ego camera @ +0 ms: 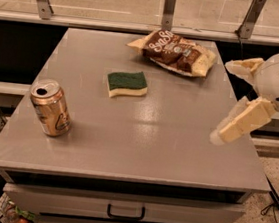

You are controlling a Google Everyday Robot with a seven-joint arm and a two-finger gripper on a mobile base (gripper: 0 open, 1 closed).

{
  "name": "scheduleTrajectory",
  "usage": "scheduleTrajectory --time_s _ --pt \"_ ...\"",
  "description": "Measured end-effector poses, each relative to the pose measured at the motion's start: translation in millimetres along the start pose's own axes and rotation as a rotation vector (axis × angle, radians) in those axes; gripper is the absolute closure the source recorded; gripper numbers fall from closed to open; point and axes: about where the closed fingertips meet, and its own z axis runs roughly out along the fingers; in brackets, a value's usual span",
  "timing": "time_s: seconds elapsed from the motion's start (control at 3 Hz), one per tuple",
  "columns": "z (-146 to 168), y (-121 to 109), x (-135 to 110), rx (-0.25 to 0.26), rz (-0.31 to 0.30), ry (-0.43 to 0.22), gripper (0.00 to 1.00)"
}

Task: Knock orange can over

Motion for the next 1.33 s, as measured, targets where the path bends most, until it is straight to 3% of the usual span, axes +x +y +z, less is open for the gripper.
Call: scheduleTrajectory --time_s 0.33,0.67,1.0,1.33 --pt "32 5 -36 -0.035 -0.009 -0.199 0.0" --pt "57 13 -65 -0.065 -0.021 -0.321 0.0" --pt "86 18 -90 -0.089 -0.03 -0.371 0.0" --pt "86 19 -90 -0.089 -0.031 -0.371 0.0"
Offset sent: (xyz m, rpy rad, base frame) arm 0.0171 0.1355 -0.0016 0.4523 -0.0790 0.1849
